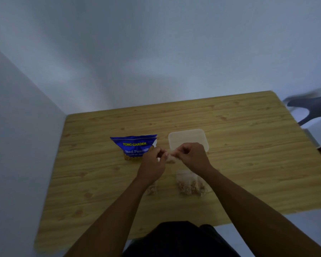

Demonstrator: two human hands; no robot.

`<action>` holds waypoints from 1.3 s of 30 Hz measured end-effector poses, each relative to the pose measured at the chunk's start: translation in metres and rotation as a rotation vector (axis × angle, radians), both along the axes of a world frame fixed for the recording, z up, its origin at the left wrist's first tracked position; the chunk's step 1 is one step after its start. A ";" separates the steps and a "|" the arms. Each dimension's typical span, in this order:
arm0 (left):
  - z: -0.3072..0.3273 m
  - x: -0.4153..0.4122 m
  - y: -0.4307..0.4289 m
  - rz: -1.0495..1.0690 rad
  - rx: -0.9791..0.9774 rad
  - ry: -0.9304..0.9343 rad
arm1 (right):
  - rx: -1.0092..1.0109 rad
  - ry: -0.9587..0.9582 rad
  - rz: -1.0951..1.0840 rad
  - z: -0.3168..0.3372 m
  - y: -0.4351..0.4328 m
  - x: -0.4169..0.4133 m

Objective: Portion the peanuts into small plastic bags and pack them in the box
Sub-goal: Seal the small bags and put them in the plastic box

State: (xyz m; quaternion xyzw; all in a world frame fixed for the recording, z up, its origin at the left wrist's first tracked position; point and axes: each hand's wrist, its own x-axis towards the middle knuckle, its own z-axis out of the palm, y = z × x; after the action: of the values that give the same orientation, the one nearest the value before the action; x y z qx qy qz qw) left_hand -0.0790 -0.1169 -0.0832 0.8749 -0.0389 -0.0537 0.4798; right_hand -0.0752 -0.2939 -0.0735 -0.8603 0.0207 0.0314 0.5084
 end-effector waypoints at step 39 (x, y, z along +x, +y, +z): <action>-0.098 -0.031 0.045 0.301 0.396 0.436 | -0.521 0.056 0.498 -0.066 0.020 -0.054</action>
State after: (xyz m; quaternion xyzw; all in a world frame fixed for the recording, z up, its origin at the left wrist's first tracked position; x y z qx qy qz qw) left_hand -0.1100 -0.0721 -0.1811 0.9151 0.2054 -0.1747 0.2999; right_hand -0.1293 -0.2742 -0.1396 -0.9384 -0.1683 0.1715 0.2483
